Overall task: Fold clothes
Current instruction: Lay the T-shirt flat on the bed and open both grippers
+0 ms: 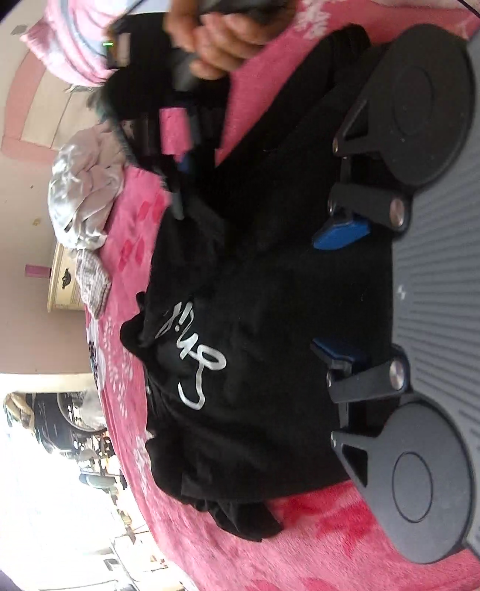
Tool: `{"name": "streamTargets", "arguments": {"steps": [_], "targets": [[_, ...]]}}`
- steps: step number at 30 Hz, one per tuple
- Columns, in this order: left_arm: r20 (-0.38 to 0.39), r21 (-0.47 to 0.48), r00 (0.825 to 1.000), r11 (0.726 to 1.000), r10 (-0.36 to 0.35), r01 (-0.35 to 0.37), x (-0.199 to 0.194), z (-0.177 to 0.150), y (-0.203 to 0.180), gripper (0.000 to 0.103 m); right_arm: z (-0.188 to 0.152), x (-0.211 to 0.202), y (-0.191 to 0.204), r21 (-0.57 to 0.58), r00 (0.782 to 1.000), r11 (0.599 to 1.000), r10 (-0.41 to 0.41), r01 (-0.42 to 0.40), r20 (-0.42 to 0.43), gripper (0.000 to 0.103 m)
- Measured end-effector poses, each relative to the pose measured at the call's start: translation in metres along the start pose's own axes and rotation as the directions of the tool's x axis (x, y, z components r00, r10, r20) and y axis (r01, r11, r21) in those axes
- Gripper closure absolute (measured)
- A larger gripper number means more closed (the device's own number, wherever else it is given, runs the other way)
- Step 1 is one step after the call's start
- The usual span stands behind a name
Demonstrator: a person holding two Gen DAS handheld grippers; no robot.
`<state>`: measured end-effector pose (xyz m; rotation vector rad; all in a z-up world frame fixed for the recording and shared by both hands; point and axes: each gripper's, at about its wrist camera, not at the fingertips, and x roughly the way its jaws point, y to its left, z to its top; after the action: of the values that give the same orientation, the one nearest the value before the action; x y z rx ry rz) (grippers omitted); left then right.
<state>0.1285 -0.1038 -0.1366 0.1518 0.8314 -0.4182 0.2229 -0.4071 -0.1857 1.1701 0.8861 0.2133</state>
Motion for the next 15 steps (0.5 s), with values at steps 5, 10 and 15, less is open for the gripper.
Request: {"name": "streamTargets", "arguments": {"steps": [5,10,15], "targets": [[-0.018,-0.013,1.0,1.0,-0.011,0.01,0.008,-0.001,0.002,0.05,0.046,-0.008,0.031,-0.157,0.993,0.988,0.004,0.014,0.114,0.099],[-0.034,-0.028,0.999,0.999,-0.026,0.025,0.011,0.0,0.005,0.05,0.117,-0.015,0.064,-0.286,0.968,0.954,-0.017,0.091,0.251,0.099],[-0.05,-0.042,0.998,0.999,-0.032,0.03,0.015,-0.001,0.007,0.05,0.175,-0.003,0.076,-0.323,0.926,0.923,-0.079,0.208,0.37,0.099]]}}
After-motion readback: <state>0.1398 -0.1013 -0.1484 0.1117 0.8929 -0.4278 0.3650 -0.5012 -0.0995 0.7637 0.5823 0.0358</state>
